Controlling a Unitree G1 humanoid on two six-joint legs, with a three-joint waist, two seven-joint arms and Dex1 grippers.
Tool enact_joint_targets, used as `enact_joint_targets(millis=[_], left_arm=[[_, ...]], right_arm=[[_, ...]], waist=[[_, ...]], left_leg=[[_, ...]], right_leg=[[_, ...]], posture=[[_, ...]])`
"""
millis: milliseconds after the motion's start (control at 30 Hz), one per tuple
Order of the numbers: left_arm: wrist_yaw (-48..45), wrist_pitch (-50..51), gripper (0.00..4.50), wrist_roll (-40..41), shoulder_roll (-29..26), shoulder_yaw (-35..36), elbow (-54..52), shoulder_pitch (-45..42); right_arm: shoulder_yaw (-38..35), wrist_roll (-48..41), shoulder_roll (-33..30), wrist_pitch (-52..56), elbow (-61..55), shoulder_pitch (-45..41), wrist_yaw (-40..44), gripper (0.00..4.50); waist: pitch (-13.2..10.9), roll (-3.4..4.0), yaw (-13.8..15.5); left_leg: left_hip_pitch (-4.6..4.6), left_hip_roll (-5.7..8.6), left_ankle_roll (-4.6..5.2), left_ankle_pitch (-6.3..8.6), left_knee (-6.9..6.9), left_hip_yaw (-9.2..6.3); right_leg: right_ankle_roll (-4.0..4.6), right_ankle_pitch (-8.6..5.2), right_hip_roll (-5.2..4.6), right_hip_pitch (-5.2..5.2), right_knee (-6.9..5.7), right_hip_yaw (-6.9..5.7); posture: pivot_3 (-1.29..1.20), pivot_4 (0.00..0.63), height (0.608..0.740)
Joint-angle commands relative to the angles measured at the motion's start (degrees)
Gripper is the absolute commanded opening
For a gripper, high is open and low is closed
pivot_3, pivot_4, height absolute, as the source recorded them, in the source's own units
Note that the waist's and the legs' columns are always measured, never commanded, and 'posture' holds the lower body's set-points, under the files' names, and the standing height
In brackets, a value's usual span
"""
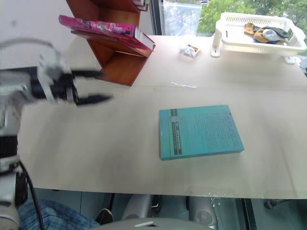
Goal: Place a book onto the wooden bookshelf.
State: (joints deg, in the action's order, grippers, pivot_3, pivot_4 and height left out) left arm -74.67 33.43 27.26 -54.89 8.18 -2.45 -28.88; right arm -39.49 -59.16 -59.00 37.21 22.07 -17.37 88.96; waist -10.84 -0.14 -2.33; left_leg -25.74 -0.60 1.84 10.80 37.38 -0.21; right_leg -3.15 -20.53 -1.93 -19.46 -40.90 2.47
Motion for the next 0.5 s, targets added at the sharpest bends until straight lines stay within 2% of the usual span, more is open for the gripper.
enact_joint_targets(millis=[33,167,300,400,500], left_arm=[[1.09,0.95,4.45,0.42,0.15,-0.71,-3.52,6.27],[2.82,-0.79,4.45,-0.74,2.10,-1.80,-1.23,11.32],[5.03,-4.98,4.45,-4.87,2.99,-3.01,4.28,15.68],[5.91,-8.12,4.45,-7.01,3.26,-3.67,6.87,18.23],[6.34,-8.79,4.45,-5.76,4.03,-2.69,7.11,19.35]], right_arm=[[-1.92,1.13,0.04,-0.88,-2.84,4.23,3.29,4.42],[0.48,6.36,-0.71,-6.48,-4.45,11.87,3.54,4.42],[6.26,20.13,-1.60,-21.17,-0.39,20.76,3.06,4.42],[6.94,26.07,-0.65,-29.81,5.51,21.88,0.28,4.42],[7.46,29.40,-0.49,-34.40,12.16,21.45,-1.59,4.42]], waist=[[0.00,0.00,0.22],[0.01,0.01,0.87],[0.04,0.00,1.32],[0.06,0.02,1.36],[0.20,0.22,1.20]], left_leg=[[0.03,0.00,0.00,0.00,0.01,0.00],[0.03,0.02,0.00,0.00,0.02,-0.01],[0.05,0.02,0.00,0.00,0.01,0.00],[0.06,0.01,0.00,0.01,-0.03,0.03],[0.15,0.02,0.00,0.01,-0.02,0.09]], right_leg=[[0.00,0.00,-0.01,0.03,0.00,0.00],[0.00,0.00,-0.04,0.05,0.03,-0.03],[0.00,0.00,-0.05,0.05,0.05,-0.02],[0.00,0.00,-0.04,0.04,0.08,0.01],[-0.01,0.00,-0.07,0.11,0.08,0.05]], posture=[[0.00,0.150,0.740],[0.00,0.150,0.740],[0.00,0.150,0.740],[0.00,0.150,0.740],[0.00,0.150,0.740]])
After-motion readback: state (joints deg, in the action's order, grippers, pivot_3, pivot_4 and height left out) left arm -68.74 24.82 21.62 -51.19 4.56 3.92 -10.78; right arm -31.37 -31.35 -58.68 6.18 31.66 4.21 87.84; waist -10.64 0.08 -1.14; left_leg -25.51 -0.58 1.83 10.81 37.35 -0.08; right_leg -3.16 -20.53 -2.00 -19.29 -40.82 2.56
